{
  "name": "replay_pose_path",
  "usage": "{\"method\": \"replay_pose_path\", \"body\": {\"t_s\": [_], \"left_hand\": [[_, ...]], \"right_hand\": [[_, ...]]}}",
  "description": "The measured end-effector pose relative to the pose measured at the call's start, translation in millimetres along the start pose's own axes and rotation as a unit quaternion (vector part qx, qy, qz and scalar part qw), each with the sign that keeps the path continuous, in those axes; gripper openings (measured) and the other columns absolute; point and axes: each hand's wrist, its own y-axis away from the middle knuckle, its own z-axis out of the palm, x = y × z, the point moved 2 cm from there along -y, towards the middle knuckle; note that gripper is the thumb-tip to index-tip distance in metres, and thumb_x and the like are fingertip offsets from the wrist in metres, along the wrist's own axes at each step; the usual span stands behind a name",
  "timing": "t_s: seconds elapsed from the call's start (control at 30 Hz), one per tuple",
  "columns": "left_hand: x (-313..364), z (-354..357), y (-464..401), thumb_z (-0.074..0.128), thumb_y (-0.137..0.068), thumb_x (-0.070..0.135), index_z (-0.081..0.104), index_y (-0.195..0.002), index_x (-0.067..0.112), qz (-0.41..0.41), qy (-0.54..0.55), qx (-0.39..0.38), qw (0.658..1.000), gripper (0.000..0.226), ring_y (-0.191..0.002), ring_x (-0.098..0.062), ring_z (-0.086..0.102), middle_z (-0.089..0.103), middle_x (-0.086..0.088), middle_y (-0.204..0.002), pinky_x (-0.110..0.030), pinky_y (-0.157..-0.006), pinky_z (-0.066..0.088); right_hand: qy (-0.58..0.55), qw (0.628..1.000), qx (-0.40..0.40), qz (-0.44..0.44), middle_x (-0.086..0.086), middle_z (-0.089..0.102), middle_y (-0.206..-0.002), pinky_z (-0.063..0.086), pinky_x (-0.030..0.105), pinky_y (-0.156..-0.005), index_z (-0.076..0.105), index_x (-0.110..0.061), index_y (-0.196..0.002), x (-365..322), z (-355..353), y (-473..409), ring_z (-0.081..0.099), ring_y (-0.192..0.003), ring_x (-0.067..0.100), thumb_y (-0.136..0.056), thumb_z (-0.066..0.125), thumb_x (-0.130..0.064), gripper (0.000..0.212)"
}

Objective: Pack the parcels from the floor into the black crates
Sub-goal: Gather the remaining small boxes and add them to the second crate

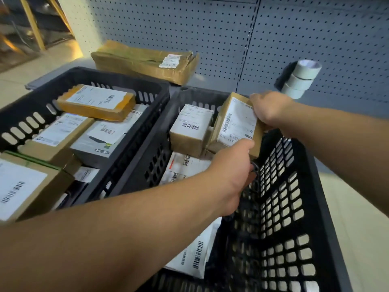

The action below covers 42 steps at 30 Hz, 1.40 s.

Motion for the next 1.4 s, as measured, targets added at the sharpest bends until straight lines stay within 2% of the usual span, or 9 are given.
{"method": "replay_pose_path", "body": {"t_s": [0.2,0.47,0.53,0.67,0.83,0.93,1.03,1.2,1.4], "left_hand": [[0,-14,-13,0.059,-0.096,0.038,0.064,-0.097,0.02,-0.023,0.021,0.036,0.999,0.019,-0.085,-0.02,0.064,0.065,0.001,-0.07,-0.043,-0.1,0.057],[6,-32,-28,0.056,-0.097,0.038,0.063,-0.122,0.023,-0.024,0.05,0.046,0.997,0.03,-0.117,-0.025,0.067,0.066,-0.007,-0.123,-0.039,-0.09,0.061],[8,-34,-31,0.055,-0.097,0.036,0.064,-0.122,0.023,-0.015,0.046,0.044,0.998,0.03,-0.116,-0.023,0.068,0.069,-0.005,-0.123,-0.039,-0.089,0.062],[7,-38,-39,0.056,-0.096,0.03,0.066,-0.115,0.022,-0.008,0.032,0.059,0.998,0.023,-0.112,-0.021,0.07,0.07,-0.003,-0.117,-0.042,-0.088,0.062],[7,-41,-45,0.057,-0.095,0.028,0.067,-0.119,0.023,-0.002,0.014,0.04,0.999,0.026,-0.105,-0.014,0.07,0.07,0.0,-0.114,-0.038,-0.085,0.063],[4,-40,-47,0.059,-0.093,0.032,0.066,-0.129,0.022,-0.018,0.006,0.036,0.999,0.038,-0.111,-0.015,0.067,0.071,-0.002,-0.122,-0.038,-0.084,0.063],[3,-39,-47,0.057,-0.093,0.034,0.067,-0.123,0.023,-0.018,-0.016,0.061,0.998,0.034,-0.111,-0.018,0.066,0.067,-0.003,-0.123,-0.038,-0.083,0.064],[0,-43,-43,0.052,-0.096,0.029,0.059,-0.1,0.026,-0.063,-0.101,0.12,0.986,0.008,-0.084,-0.021,0.069,0.059,-0.006,-0.116,-0.038,-0.076,0.064],[4,-19,-40,0.051,-0.099,0.03,0.064,-0.122,0.013,-0.044,-0.147,0.064,0.986,0.031,-0.08,-0.023,0.068,0.068,-0.013,-0.113,-0.036,-0.077,0.062]], "right_hand": [[0.004,0.998,-0.06,0.025,0.013,0.067,-0.109,0.057,0.048,-0.091,0.059,-0.011,-0.112,3,21,-1,0.066,-0.1,0.033,-0.103,0.029,-0.045,0.046],[0.01,0.995,-0.086,0.048,0.013,0.062,-0.125,0.046,0.047,-0.105,0.055,-0.01,-0.13,-1,49,-6,0.058,-0.113,0.033,-0.102,0.028,-0.045,0.052],[0.007,0.995,-0.082,0.053,0.012,0.057,-0.13,0.043,0.04,-0.099,0.054,-0.01,-0.124,1,53,-10,0.053,-0.113,0.031,-0.101,0.031,-0.042,0.046],[0.0,0.997,-0.071,0.041,0.007,0.06,-0.104,0.041,0.038,-0.077,0.054,-0.011,-0.095,10,56,-17,0.055,-0.091,0.026,-0.1,0.038,-0.036,0.03],[-0.05,0.992,-0.105,0.056,0.003,0.071,-0.101,0.053,0.043,-0.097,0.061,-0.019,-0.103,16,60,-16,0.067,-0.098,0.023,-0.099,0.041,-0.045,0.034],[-0.042,0.989,-0.129,0.055,-0.001,0.072,-0.094,0.055,0.038,-0.089,0.059,-0.023,-0.093,16,61,-13,0.068,-0.094,0.019,-0.101,0.038,-0.046,0.032],[-0.033,0.989,-0.138,0.047,-0.001,0.069,-0.099,0.048,0.032,-0.076,0.061,-0.019,-0.108,14,58,-9,0.064,-0.094,0.017,-0.103,0.032,-0.047,0.041],[0.036,0.991,-0.126,0.014,0.009,0.051,-0.14,0.034,0.048,-0.114,0.045,-0.02,-0.145,10,45,-2,0.045,-0.13,0.031,-0.1,0.024,-0.053,0.059],[-0.005,0.996,-0.052,-0.075,0.032,0.056,-0.127,0.045,0.05,-0.096,0.052,0.003,-0.128,14,1,26,0.045,-0.091,0.027,-0.108,0.026,-0.036,0.051]]}}
